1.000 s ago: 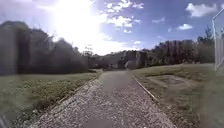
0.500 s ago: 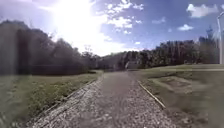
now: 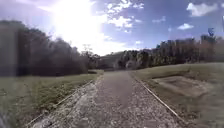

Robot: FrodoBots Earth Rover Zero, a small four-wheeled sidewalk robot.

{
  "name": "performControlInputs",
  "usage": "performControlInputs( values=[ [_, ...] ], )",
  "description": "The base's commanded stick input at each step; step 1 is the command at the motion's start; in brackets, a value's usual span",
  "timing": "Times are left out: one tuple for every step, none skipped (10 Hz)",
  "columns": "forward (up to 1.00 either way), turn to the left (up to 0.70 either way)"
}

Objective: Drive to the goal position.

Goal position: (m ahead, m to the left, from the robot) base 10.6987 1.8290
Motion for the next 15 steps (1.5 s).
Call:
performControlInputs(
  values=[
    [0.70,0.01],
    [0.70,0.01],
    [0.70,0.01],
    [0.70,0.01],
    [0.70,0.01],
    [0.70,0.01],
    [0.70,0.01],
    [0.70,0.01],
    [0.70,0.01],
    [0.70,0.01],
    [0.70,0.01],
    [0.70,0.01],
    [0.70,0.01],
    [0.70,0.01],
    [0.70,0.01]
  ],
)
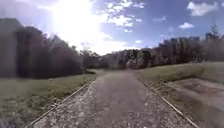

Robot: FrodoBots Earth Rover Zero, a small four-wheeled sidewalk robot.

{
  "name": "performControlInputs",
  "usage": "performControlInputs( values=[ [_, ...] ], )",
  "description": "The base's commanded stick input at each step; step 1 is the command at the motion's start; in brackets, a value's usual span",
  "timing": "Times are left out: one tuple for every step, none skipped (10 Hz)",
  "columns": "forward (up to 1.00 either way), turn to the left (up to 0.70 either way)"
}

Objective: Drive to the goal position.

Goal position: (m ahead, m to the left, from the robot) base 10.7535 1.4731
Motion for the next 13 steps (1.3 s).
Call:
performControlInputs(
  values=[
    [0.70,0.01],
    [0.70,0.01],
    [0.70,0.01],
    [0.70,0.01],
    [0.70,0.01],
    [0.70,0.01],
    [0.70,0.01],
    [0.70,0.01],
    [0.70,0.01],
    [0.70,0.01],
    [0.70,0.01],
    [0.70,0.01],
    [0.70,0.01]
  ],
)
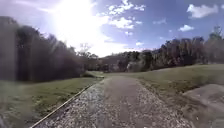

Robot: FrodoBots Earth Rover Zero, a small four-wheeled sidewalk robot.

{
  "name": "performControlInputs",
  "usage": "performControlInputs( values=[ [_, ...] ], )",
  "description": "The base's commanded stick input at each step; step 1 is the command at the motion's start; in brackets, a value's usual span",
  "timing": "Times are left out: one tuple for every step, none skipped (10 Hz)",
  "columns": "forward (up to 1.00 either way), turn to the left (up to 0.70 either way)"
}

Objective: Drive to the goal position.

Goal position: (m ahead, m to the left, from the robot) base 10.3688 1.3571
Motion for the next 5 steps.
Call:
performControlInputs(
  values=[
    [0.70,0.01],
    [0.70,0.01],
    [0.70,0.01],
    [0.70,0.01],
    [0.70,0.01]
  ],
)
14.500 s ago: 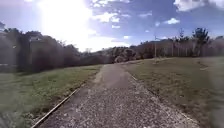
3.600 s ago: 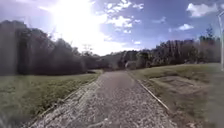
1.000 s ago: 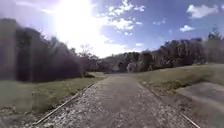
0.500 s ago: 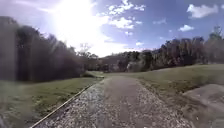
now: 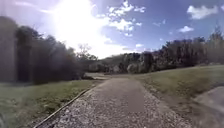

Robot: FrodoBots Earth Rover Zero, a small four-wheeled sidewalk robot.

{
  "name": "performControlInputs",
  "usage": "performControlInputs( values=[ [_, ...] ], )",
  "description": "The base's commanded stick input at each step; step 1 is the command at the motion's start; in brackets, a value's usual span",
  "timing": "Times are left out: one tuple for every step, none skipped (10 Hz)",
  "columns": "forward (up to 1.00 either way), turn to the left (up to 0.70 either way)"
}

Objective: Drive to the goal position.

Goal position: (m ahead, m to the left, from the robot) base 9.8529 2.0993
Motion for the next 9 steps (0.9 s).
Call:
performControlInputs(
  values=[
    [0.70,0.01],
    [0.70,0.01],
    [0.70,0.01],
    [0.70,0.01],
    [0.70,0.01],
    [0.70,0.01],
    [0.70,0.01],
    [0.70,0.01],
    [0.70,0.01]
  ],
)
